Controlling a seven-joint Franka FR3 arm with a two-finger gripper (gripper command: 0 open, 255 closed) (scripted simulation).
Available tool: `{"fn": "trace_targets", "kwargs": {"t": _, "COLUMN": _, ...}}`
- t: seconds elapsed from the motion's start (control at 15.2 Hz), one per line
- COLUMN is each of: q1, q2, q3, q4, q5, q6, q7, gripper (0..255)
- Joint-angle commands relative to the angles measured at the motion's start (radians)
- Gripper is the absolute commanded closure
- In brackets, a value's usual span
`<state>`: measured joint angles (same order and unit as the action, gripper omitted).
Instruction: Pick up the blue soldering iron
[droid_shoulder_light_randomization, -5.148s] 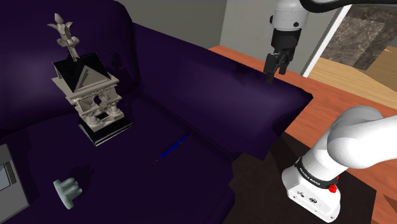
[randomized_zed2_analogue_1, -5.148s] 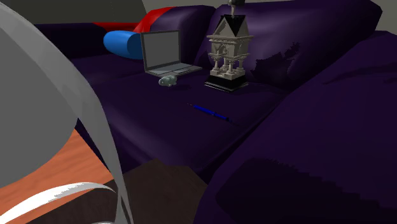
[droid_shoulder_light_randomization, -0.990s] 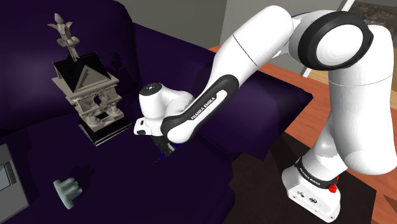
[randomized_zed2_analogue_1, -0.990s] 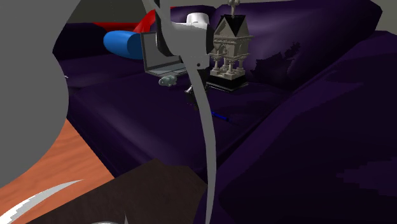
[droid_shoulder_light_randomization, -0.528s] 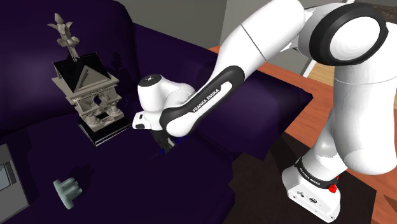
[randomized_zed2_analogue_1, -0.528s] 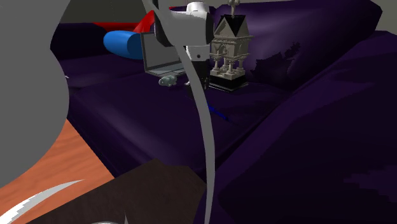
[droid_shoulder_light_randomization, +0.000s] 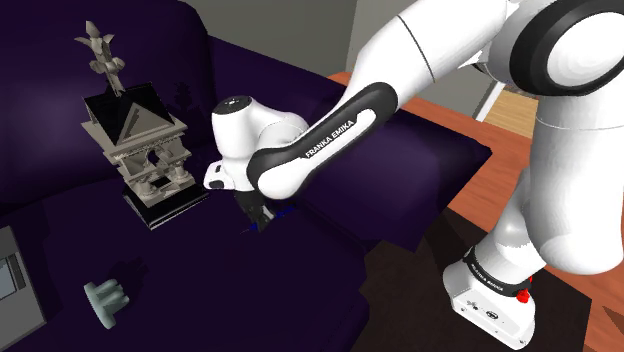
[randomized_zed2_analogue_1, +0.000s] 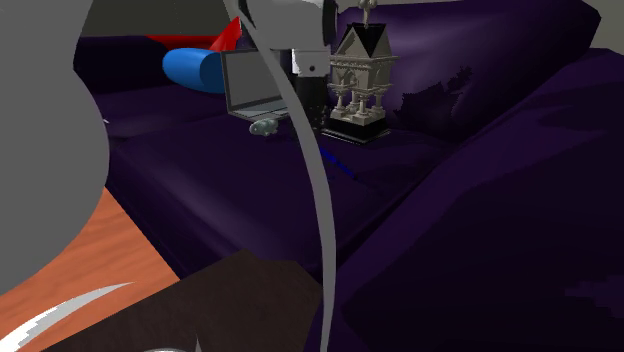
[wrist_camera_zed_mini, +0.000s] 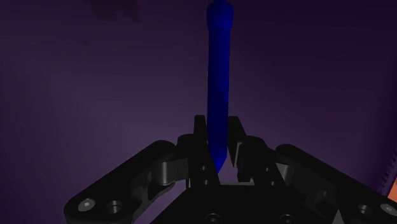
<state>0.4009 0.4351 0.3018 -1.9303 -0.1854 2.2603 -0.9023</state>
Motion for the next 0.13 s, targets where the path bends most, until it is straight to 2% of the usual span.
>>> {"fn": "trace_targets", "kwargs": {"t": 0.0, "q1": -0.002, "q2": -0.013, "q3": 0.003, "q4": 0.0, "q5": 0.005, "q6": -0.013, "q7": -0.003, "gripper": 255}}
{"fn": "trace_targets", "kwargs": {"t": 0.07, "q1": -0.002, "q2": -0.013, "q3": 0.003, "q4": 0.0, "q5": 0.005, "q6": -0.013, "q7": -0.003, "gripper": 255}}
